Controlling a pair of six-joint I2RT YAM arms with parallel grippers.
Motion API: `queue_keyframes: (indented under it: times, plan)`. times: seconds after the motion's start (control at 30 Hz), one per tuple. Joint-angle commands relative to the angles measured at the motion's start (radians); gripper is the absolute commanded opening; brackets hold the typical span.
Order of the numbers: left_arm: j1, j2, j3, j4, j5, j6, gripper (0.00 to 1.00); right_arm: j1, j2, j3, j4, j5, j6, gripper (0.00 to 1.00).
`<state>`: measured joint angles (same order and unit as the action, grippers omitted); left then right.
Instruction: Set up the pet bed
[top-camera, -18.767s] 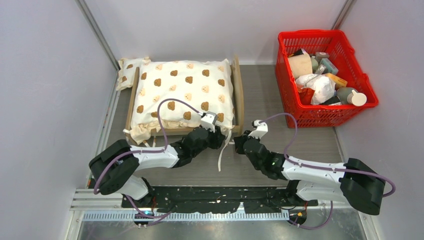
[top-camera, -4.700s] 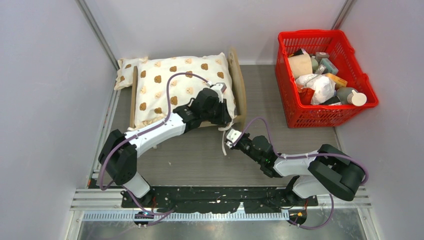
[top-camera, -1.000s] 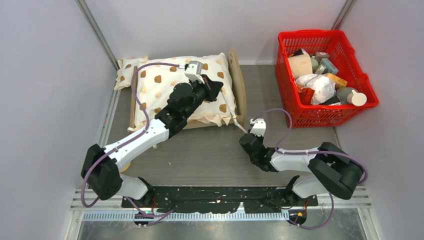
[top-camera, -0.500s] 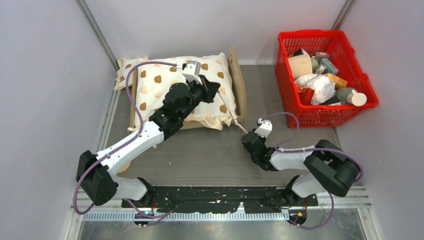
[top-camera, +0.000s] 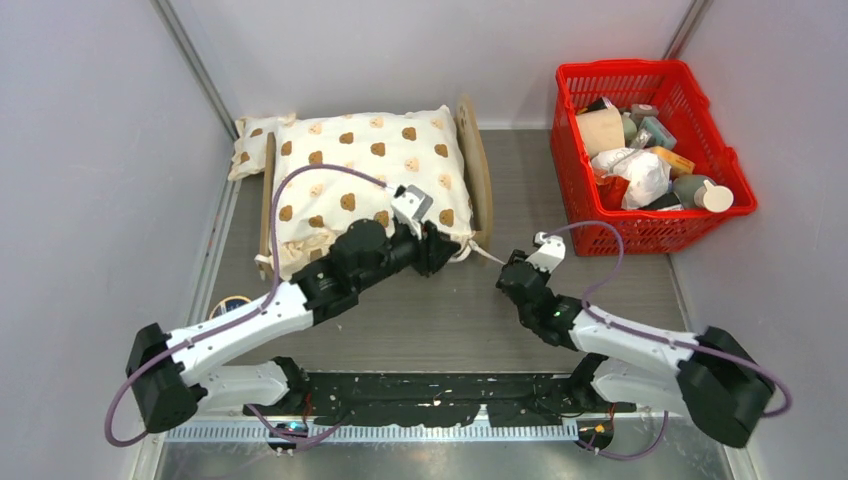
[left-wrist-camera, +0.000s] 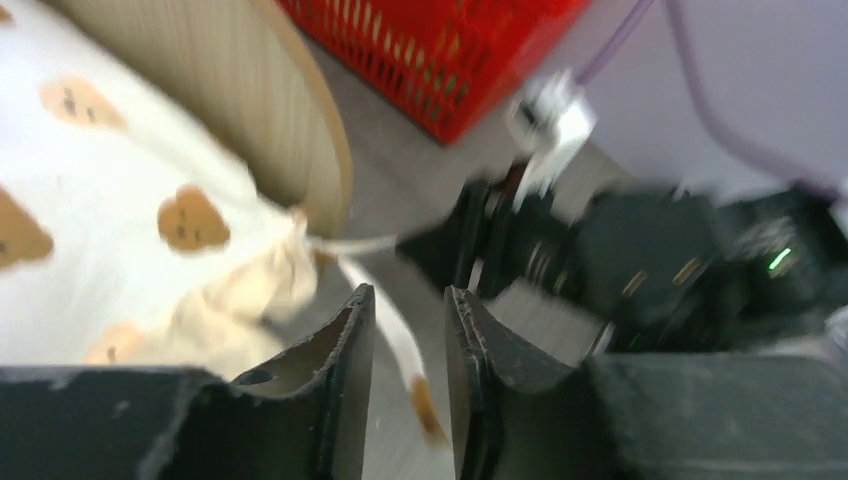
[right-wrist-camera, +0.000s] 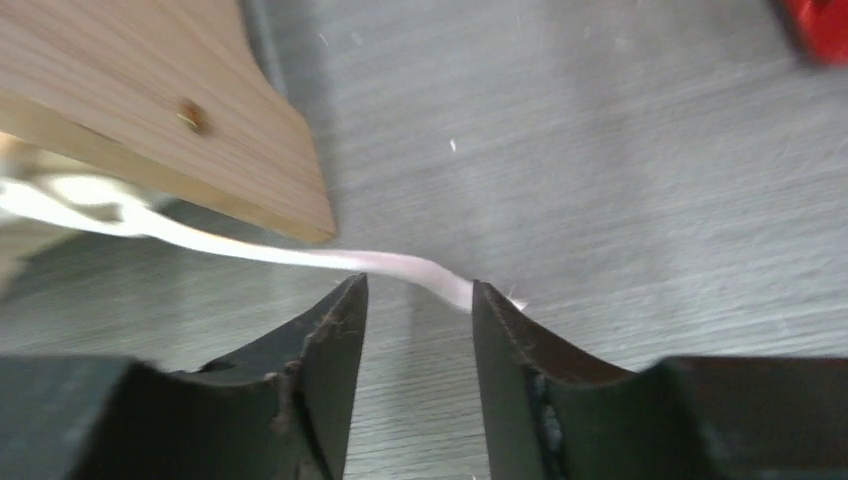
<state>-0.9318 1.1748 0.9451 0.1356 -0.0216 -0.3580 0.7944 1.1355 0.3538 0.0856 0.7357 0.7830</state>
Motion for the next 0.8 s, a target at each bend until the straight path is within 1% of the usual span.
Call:
queue_keyframes:
  times: [0.0, 0.03, 0.07, 0.1, 0.13, 0.17, 0.2, 0.23, 0.27, 0.37, 0.4, 0.47, 0.57, 0.67, 0.77]
  plan:
    - [-0.010, -0.171, -0.107, -0.217, 0.033, 0.056, 0.41, -0.006, -0.204, 0.111, -0.150, 0.054, -0.188, 0.55]
    - [-0.010, -0.213, -0.117, -0.280, -0.023, 0.066, 0.45, -0.006, -0.248, 0.124, -0.155, 0.043, -0.211, 0.56]
    - [-0.009, -0.256, -0.120, -0.345, -0.072, 0.082, 0.49, -0.005, -0.267, 0.143, -0.140, 0.001, -0.265, 0.59]
    - [-0.005, -0.297, -0.119, -0.415, -0.163, 0.089, 0.54, -0.004, -0.293, 0.149, -0.127, -0.025, -0.298, 0.63]
    - [0.008, -0.329, -0.114, -0.479, -0.228, 0.079, 0.60, -0.004, -0.301, 0.161, -0.102, -0.089, -0.351, 0.64]
    - [0.044, -0.356, -0.101, -0.552, -0.260, 0.063, 0.64, -0.003, -0.306, 0.168, -0.077, -0.130, -0.376, 0.67]
    - [0.094, -0.377, -0.090, -0.622, -0.241, 0.057, 0.66, -0.004, -0.304, 0.184, -0.051, -0.201, -0.410, 0.68]
    - [0.140, -0.396, -0.088, -0.654, -0.233, 0.048, 0.66, -0.004, -0.290, 0.193, -0.044, -0.235, -0.414, 0.70]
    - [0.190, -0.415, -0.086, -0.689, -0.254, 0.020, 0.66, -0.002, -0.266, 0.208, -0.025, -0.295, -0.414, 0.71]
    - [0.327, -0.448, -0.075, -0.815, -0.332, -0.078, 0.65, 0.014, -0.201, 0.235, 0.007, -0.343, -0.379, 0.71]
    - [0.362, -0.457, -0.079, -0.847, -0.365, -0.103, 0.65, 0.030, -0.164, 0.236, 0.055, -0.375, -0.389, 0.71]
    - [0.444, -0.475, -0.101, -0.882, -0.406, -0.157, 0.64, 0.059, -0.105, 0.260, 0.097, -0.423, -0.443, 0.72]
    - [0.583, -0.509, -0.173, -0.879, -0.387, -0.220, 0.61, 0.107, -0.032, 0.341, 0.061, -0.408, -0.545, 0.75]
    - [0.666, -0.536, -0.253, -0.856, -0.409, -0.266, 0.62, 0.140, 0.049, 0.390, 0.030, -0.376, -0.556, 0.76]
    - [0.724, -0.565, -0.340, -0.783, -0.357, -0.294, 0.62, 0.169, 0.105, 0.409, 0.054, -0.319, -0.551, 0.76]
